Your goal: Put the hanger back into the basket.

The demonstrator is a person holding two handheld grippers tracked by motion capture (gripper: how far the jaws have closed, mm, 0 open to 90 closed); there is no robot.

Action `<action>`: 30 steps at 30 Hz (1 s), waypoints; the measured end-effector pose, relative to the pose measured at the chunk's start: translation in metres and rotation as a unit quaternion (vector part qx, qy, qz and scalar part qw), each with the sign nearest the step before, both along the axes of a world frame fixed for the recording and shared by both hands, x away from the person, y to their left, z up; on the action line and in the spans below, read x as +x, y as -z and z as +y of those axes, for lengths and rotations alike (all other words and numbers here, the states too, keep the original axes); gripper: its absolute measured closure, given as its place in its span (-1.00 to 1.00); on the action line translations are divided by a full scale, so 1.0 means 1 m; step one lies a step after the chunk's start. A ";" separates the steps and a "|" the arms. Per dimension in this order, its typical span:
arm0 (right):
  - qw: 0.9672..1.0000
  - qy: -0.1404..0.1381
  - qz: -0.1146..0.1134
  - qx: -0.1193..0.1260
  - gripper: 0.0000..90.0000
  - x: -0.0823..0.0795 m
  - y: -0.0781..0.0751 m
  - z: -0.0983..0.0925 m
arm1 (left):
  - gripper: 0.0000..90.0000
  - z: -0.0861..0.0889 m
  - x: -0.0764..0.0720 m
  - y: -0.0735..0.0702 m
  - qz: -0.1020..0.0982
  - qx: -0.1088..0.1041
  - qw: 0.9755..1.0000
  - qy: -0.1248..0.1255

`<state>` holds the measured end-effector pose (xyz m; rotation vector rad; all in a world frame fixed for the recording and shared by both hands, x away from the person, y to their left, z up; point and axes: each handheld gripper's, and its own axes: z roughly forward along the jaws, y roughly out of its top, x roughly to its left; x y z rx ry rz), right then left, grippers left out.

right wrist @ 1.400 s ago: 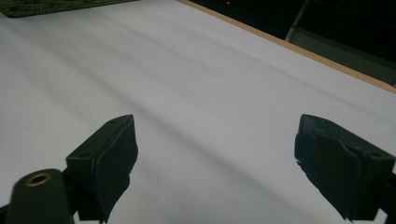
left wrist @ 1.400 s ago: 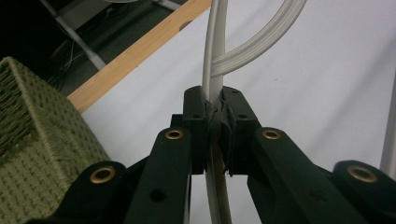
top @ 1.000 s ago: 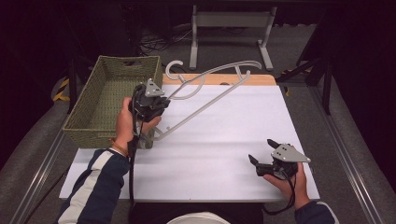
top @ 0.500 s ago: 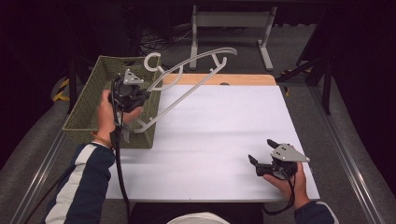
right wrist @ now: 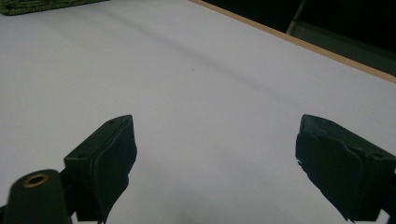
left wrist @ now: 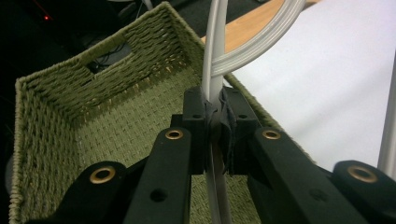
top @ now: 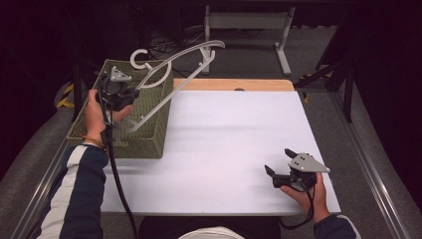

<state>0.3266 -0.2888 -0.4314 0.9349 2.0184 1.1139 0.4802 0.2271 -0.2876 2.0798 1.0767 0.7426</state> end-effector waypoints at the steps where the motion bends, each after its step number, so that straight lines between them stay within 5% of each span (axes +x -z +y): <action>1: 1.000 0.000 0.000 -0.001 -0.71 0.000 0.000 0.001 | 0.82 0.003 0.002 0.001 0.000 0.001 1.000 -0.002; 25: 1.000 -0.004 0.005 -0.009 -0.71 0.001 0.003 0.003 | 0.82 0.054 0.026 0.023 0.020 0.002 0.998 -0.054; 30: 1.000 -0.006 0.011 -0.011 -0.71 0.002 0.006 0.005 | 0.82 0.068 0.041 0.033 0.028 -0.001 0.997 -0.066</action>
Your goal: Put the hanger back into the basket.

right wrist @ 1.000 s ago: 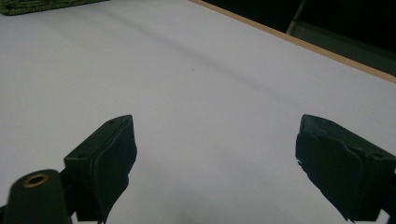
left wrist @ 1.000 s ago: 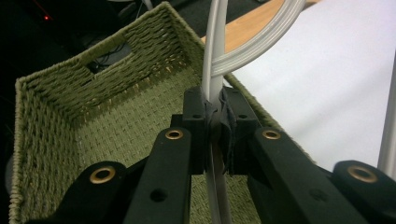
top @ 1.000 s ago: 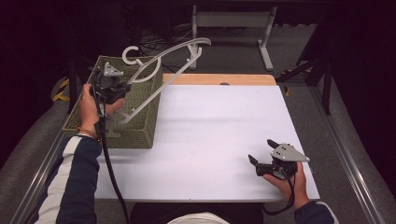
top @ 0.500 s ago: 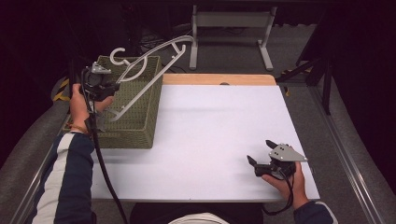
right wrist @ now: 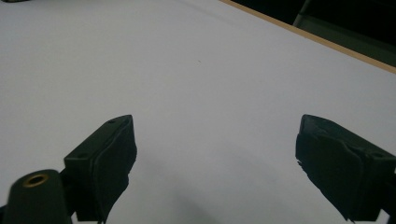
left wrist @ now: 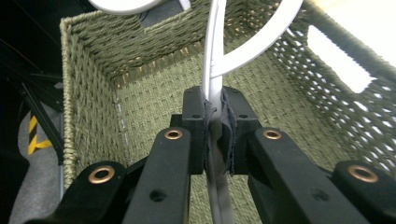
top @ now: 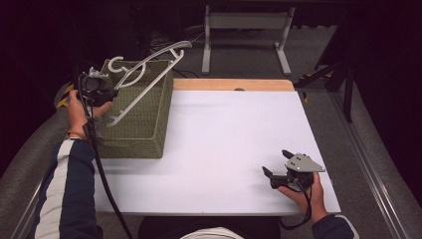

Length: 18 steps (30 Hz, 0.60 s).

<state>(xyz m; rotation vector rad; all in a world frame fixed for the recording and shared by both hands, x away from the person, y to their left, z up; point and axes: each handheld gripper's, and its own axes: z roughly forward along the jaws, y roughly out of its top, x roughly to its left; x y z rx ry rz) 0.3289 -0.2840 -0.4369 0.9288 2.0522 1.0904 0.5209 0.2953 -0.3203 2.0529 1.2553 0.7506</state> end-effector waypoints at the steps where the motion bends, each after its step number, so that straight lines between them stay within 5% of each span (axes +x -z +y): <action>1: 1.000 0.000 0.000 0.000 -0.71 0.000 0.000 0.000 | 0.82 0.002 0.003 0.003 0.002 0.000 1.000 -0.005; 6: 1.000 0.001 0.006 0.004 -0.71 0.001 0.002 0.000 | 0.81 0.010 0.010 0.014 0.012 -0.001 1.000 -0.016; 10: 1.000 0.000 0.007 0.006 -0.71 0.002 0.001 -0.001 | 0.80 0.016 0.012 0.022 0.017 -0.028 0.999 -0.012; 14: 1.000 -0.001 0.006 0.006 -0.71 0.001 0.001 -0.001 | 0.78 0.015 0.012 0.027 0.024 -0.013 1.000 -0.012; 18: 1.000 -0.001 0.006 0.006 -0.71 0.001 0.001 -0.001 | 0.55 0.012 0.007 0.024 0.008 -0.012 1.000 -0.012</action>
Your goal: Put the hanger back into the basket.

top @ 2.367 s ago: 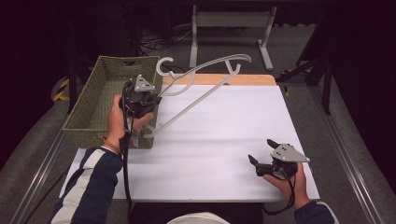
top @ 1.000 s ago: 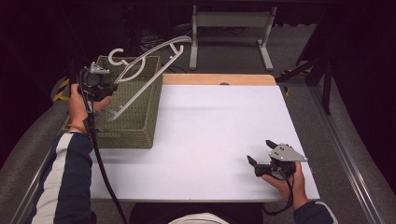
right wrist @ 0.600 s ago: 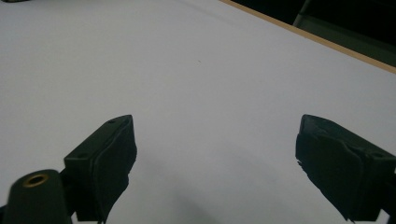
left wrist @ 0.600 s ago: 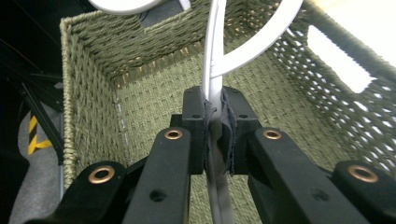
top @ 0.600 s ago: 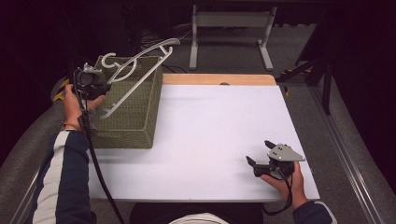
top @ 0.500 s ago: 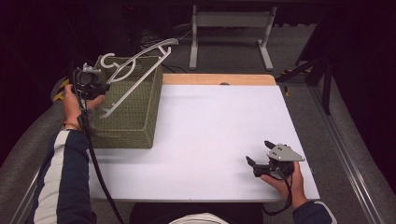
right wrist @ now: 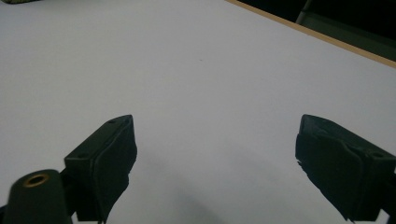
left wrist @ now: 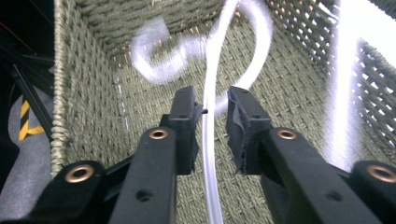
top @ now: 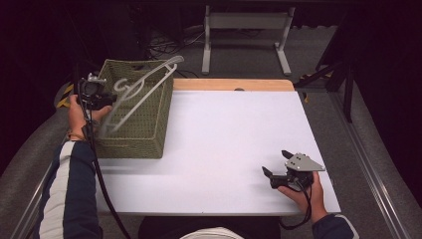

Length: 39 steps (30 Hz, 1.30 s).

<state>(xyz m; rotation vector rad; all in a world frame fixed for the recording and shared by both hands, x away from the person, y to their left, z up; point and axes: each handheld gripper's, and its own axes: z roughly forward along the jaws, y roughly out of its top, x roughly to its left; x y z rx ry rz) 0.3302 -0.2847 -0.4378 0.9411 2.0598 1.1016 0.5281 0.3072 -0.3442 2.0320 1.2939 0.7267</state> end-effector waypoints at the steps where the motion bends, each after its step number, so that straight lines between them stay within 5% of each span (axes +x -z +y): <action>1: 1.000 0.000 0.000 -0.001 -0.71 0.000 0.000 0.000 | 0.47 0.000 0.000 0.000 0.000 0.000 1.000 0.000; 7: 1.000 -0.001 -0.005 -0.003 -0.71 -0.001 -0.001 0.001 | 0.31 -0.012 -0.013 -0.006 -0.041 -0.002 0.999 0.022; 16: 1.000 -0.003 -0.014 -0.003 -0.70 -0.002 -0.002 0.001 | -0.16 -0.037 -0.036 -0.011 -0.101 -0.014 0.992 0.079; 19: 1.000 -0.004 -0.015 -0.003 -0.70 -0.002 -0.003 0.001 | -0.30 -0.047 -0.052 -0.011 -0.138 -0.026 0.985 0.101; 21: 1.000 -0.004 -0.016 -0.003 -0.70 -0.002 -0.003 0.001 | -0.39 -0.050 -0.056 -0.011 -0.145 -0.029 0.983 0.107; 25: 1.000 -0.006 -0.019 -0.004 -0.70 -0.002 -0.003 0.002 | -0.50 -0.059 -0.071 -0.012 -0.169 -0.060 0.976 0.125; 34: 1.000 -0.009 -0.018 -0.006 -0.70 -0.002 -0.003 0.003 | -0.64 -0.081 -0.092 -0.005 -0.182 -0.078 0.966 0.166; 39: 1.000 -0.008 -0.020 -0.006 -0.70 -0.002 -0.003 0.002 | -0.68 -0.091 -0.106 0.001 -0.191 -0.082 0.959 0.194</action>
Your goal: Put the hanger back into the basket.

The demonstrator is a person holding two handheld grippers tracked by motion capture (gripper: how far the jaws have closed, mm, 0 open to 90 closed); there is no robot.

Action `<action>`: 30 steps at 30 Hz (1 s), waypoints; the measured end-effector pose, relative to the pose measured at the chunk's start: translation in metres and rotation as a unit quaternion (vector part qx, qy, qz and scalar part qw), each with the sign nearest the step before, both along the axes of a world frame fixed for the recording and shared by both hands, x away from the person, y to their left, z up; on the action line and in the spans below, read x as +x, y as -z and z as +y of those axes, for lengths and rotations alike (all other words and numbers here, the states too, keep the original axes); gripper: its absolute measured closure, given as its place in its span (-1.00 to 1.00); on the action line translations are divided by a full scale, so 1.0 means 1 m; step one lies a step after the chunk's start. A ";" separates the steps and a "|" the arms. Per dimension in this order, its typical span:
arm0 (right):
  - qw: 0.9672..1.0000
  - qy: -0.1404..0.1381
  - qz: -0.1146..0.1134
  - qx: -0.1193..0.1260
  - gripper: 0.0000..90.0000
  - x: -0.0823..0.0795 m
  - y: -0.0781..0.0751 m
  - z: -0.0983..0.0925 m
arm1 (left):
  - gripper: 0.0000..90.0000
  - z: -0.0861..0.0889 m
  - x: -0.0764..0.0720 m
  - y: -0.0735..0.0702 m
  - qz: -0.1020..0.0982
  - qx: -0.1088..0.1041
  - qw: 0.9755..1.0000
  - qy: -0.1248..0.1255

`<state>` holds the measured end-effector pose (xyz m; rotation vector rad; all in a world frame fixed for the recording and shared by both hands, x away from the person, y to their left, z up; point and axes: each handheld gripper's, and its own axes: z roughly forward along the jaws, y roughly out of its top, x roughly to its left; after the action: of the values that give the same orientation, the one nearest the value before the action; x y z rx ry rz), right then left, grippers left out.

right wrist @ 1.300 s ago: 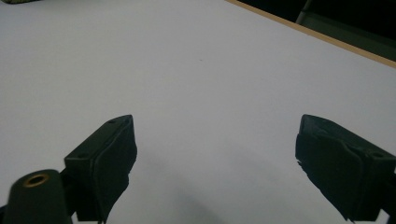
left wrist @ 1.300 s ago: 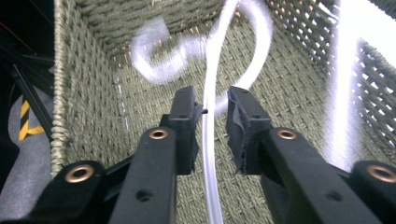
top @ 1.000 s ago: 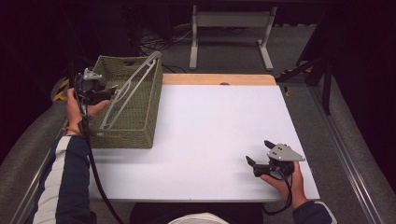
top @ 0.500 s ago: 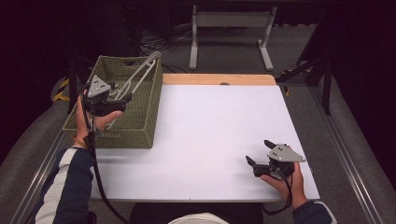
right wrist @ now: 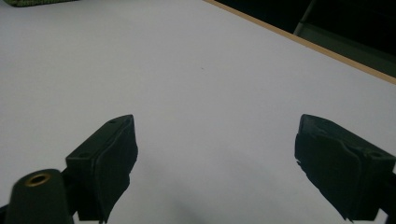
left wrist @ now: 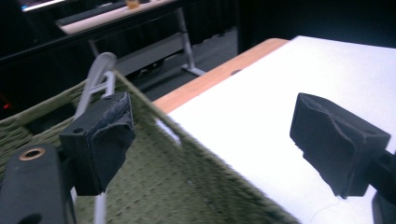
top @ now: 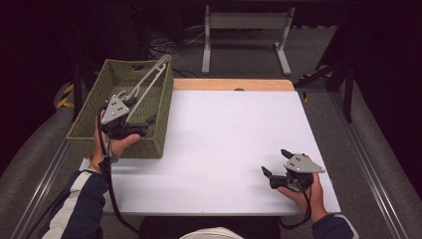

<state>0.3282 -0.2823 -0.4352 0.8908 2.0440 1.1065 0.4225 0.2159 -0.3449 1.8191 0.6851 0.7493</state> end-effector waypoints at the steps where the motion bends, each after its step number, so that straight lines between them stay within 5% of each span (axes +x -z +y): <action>1: 1.000 0.000 0.000 0.000 -0.70 0.000 0.000 0.000 | -0.69 -0.002 -0.004 0.001 -0.003 -0.001 1.000 0.006; 12: 1.000 -0.007 -0.005 -0.001 -0.69 -0.001 -0.001 0.002 | -0.71 -0.015 -0.032 0.007 -0.026 -0.013 0.998 0.051; 30: 1.000 -0.011 -0.018 -0.002 -0.69 -0.004 -0.003 0.005 | -0.74 -0.034 -0.068 0.029 -0.039 0.012 0.994 0.099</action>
<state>0.3245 -0.2775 -0.4326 0.8426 2.0299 1.1229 0.3542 0.1816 -0.3738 1.8385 0.4377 0.6946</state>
